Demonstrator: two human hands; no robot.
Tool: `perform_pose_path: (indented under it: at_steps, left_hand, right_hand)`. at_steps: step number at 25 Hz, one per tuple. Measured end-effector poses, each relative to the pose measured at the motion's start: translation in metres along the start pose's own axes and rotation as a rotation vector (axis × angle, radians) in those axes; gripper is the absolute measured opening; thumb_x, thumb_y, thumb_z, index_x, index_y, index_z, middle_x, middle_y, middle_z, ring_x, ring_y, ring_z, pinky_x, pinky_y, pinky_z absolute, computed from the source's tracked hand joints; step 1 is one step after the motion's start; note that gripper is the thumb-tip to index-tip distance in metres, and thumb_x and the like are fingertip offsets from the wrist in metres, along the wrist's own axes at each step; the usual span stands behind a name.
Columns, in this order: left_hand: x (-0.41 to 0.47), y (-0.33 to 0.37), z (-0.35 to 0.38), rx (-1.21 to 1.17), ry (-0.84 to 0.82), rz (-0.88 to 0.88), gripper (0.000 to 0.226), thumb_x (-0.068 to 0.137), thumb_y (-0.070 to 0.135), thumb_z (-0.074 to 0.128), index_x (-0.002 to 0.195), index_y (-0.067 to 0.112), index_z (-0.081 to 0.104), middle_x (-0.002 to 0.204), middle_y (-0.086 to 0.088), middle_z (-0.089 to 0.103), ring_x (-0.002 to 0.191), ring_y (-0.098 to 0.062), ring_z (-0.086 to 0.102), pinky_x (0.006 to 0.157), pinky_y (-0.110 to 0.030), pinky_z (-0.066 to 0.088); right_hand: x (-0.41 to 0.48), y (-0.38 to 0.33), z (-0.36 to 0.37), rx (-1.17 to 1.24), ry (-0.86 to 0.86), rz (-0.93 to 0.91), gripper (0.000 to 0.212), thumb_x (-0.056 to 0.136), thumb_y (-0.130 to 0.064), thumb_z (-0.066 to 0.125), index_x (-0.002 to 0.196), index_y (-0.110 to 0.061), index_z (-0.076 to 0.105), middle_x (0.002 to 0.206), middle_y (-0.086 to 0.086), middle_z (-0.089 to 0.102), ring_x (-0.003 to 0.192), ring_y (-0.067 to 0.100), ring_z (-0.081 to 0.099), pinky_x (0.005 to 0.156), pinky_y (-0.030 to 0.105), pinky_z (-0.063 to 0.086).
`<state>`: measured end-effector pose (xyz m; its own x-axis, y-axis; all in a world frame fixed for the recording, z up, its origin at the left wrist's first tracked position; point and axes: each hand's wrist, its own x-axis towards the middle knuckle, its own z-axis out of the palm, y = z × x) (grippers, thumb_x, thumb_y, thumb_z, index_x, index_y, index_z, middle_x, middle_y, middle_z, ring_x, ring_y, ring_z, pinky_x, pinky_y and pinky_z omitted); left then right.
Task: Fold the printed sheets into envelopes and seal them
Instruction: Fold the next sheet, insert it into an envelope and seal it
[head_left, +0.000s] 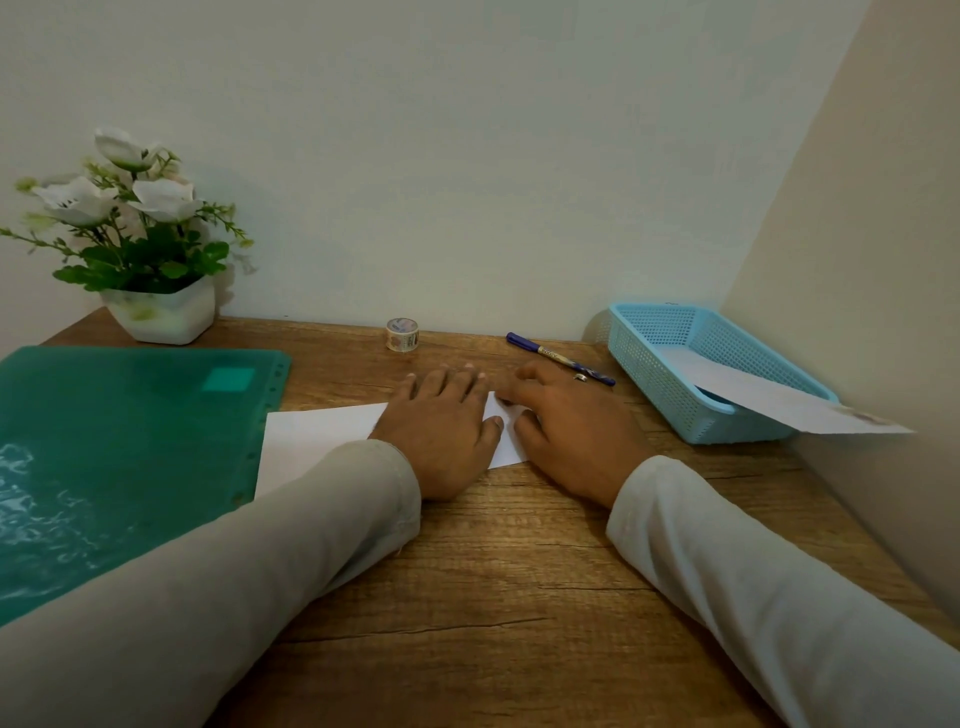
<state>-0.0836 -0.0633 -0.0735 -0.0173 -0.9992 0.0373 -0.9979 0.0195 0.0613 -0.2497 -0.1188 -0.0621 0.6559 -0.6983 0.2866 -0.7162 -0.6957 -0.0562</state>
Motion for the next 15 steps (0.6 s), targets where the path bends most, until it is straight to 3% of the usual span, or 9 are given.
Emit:
perform_pose_path:
  at_steps: [15]
  left_hand:
    - [0.0,0.0,-0.001,-0.005,-0.006,-0.004,0.064,0.104,0.052,0.015,0.159,0.021,0.002,0.168,0.0,0.001,0.154,-0.023,0.0,0.124,-0.049,0.004]
  right_hand:
    - [-0.006,0.001,-0.003,0.012,-0.035,0.018,0.042,0.102,-0.038,0.044,0.141,-0.037,0.058,0.153,-0.01,0.045,0.127,0.017,0.055,0.095,0.041,0.053]
